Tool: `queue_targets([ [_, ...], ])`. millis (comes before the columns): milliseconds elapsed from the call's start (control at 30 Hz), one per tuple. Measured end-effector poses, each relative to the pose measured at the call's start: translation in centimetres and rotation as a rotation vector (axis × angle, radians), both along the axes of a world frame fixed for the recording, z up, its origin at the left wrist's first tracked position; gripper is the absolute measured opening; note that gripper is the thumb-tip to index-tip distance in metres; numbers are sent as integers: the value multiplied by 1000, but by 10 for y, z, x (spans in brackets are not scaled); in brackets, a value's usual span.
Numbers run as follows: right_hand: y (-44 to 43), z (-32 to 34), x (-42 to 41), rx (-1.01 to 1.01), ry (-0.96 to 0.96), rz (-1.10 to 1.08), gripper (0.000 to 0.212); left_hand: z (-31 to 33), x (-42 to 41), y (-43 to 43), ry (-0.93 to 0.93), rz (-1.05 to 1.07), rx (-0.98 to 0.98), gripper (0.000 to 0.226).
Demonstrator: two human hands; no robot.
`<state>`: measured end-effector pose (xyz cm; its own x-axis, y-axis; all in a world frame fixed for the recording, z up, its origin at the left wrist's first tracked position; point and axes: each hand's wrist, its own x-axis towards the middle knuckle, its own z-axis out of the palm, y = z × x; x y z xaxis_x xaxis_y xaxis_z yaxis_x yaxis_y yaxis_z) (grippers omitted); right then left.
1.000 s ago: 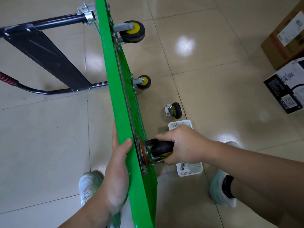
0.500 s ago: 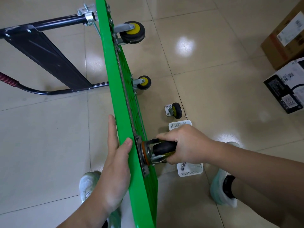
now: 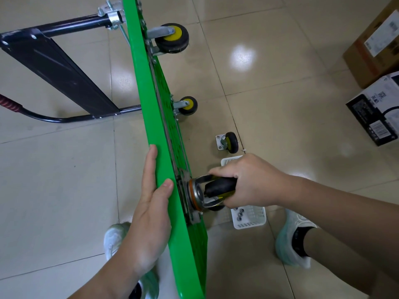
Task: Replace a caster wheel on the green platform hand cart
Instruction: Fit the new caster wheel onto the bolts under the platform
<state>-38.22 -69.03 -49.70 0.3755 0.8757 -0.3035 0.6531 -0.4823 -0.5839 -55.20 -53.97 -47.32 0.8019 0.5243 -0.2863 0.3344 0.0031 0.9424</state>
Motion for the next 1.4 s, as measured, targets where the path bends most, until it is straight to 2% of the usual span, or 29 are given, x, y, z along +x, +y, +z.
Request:
queue_targets([
  [167,-2,-4,-7,-39,17,-7,57,0,1,-3,4,31,-17,59],
  [367,1,-3,-12,-62,10,19,43,2,3,-3,13,41,-40,63],
  [467,1,-3,-12,-55,-38,40,47,1,2,-4,4,53,-69,63],
  [633,-3,-11,-16,114,-175,20,59,2,1,-4,14,47,-79,63],
  [733,-1,-15,-16,170,-183,4,58,4,3,-4,12,48,-76,64],
  [833,-2,-13,-14,159,-161,18,58,5,4,-6,14,38,-66,65],
  [967,6,-6,-12,16,-28,33,56,4,3,-5,19,34,-60,64],
  [1167,10,-5,-7,-66,144,1,31,1,3,-5,17,45,-62,64],
  [1300,10,-12,-11,-38,161,-43,36,2,4,-6,18,53,-63,63],
  [1400,9,-12,-15,-21,116,-43,58,2,4,-7,16,60,-72,62],
])
